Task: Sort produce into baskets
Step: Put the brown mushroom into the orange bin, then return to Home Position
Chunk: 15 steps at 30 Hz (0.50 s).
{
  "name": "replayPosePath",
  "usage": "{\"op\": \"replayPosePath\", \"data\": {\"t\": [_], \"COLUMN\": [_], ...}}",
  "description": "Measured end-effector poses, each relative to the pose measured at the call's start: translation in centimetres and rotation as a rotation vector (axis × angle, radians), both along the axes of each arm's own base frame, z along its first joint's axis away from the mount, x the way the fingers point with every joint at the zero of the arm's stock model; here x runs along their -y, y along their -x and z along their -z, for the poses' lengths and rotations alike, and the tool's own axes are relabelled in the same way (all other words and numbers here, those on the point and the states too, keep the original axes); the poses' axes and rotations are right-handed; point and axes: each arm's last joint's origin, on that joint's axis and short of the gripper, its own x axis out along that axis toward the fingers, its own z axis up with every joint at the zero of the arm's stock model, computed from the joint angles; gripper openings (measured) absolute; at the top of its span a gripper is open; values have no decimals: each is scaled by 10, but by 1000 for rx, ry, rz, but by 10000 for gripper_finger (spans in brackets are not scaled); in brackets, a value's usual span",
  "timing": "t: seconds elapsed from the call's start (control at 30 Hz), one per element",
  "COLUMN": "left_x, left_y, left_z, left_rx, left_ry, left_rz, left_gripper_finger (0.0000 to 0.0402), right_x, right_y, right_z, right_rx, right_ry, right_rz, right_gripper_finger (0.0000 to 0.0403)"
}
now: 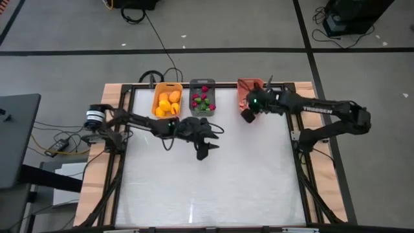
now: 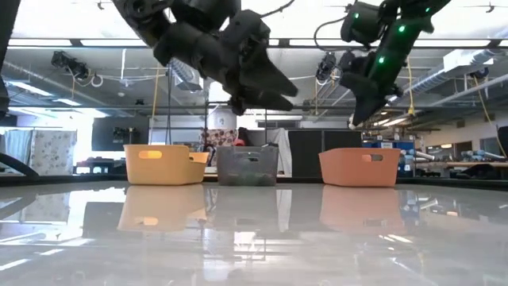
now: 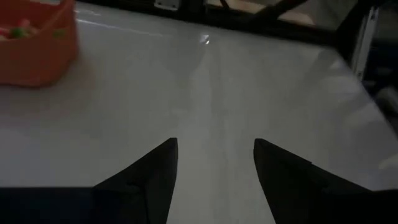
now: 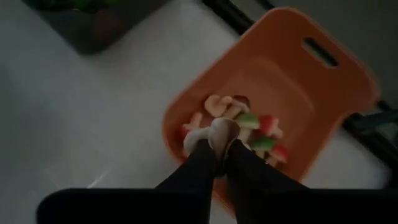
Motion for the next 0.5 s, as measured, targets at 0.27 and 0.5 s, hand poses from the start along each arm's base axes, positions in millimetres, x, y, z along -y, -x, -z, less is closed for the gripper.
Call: {"op": "replayPosePath", "data": {"t": [0.27,0.5], "left_x": [-35,-57], "left_y": [20,31], "left_z": [-10,-18], "left_rx": [-119,-156], "left_ry": [-181,-228], "left_rz": [-86,-190], "left_gripper_finger": [217,217], "right_x": [29,29], "right_y": [7,10], "right_z": [5,-22], "right_rx": [9,132], "right_ry": [-35,162], "right_rz": [26,55], "right_gripper_finger": [152,199]}}
